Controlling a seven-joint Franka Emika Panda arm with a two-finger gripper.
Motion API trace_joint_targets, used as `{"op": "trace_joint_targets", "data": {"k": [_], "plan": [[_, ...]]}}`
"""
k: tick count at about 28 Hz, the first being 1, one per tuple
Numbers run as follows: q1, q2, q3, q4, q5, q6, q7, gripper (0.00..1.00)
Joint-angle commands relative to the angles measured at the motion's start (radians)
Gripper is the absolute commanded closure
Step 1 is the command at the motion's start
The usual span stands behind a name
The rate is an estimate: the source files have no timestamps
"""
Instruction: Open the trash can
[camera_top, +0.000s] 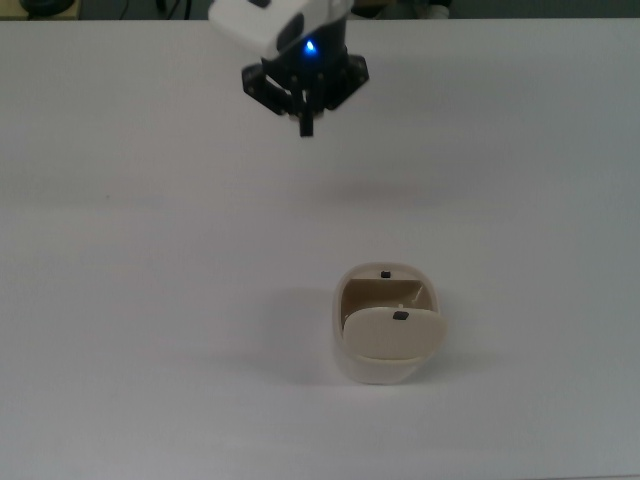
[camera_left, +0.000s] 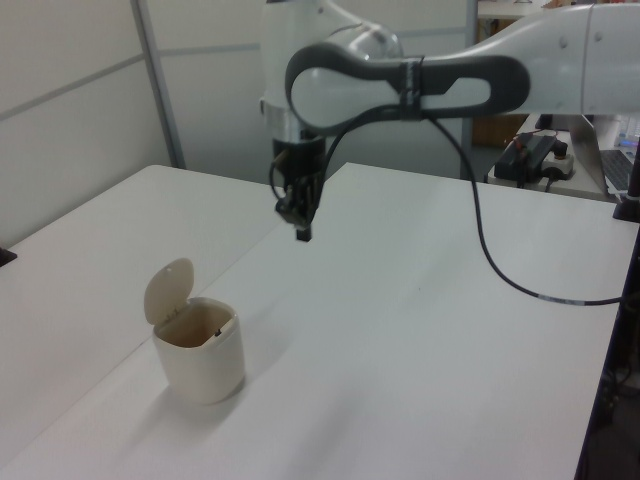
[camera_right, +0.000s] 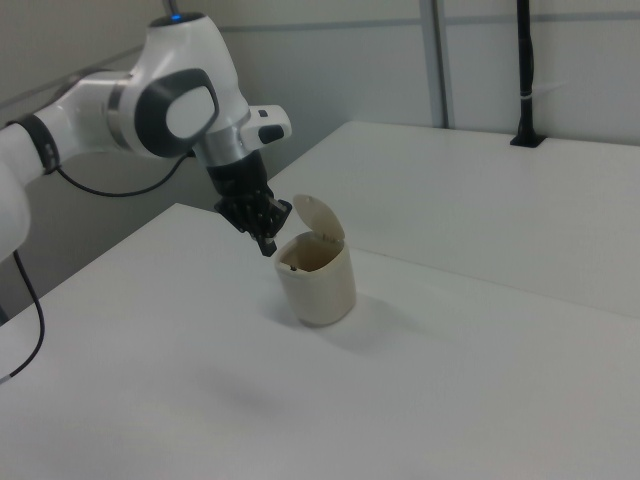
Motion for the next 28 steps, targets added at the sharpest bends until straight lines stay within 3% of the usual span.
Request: {"op": "trace_joint_targets", "data": {"k": [1, 14, 21, 26, 27, 28], "plan": [[0.006, -0.061, -0.017, -0.033, -0.035, -0.069, -0.005, 1.0], [0.0, -0.112, -0.075, -0.039, -0.034, -0.127, -0.005, 1.0], [-0.002, -0.125, -0.079, -0.04, -0.034, -0.143, 0.0, 1.0], [-0.005, -0.125, -0.079, -0.039, -0.031, -0.143, 0.0, 0.67], [-0.008, -0.125, -0.079, -0.039, -0.031, -0.143, -0.002, 0.51], [-0.008, -0.124, -0.079, -0.037, -0.031, -0.143, 0.008, 0.07]]}}
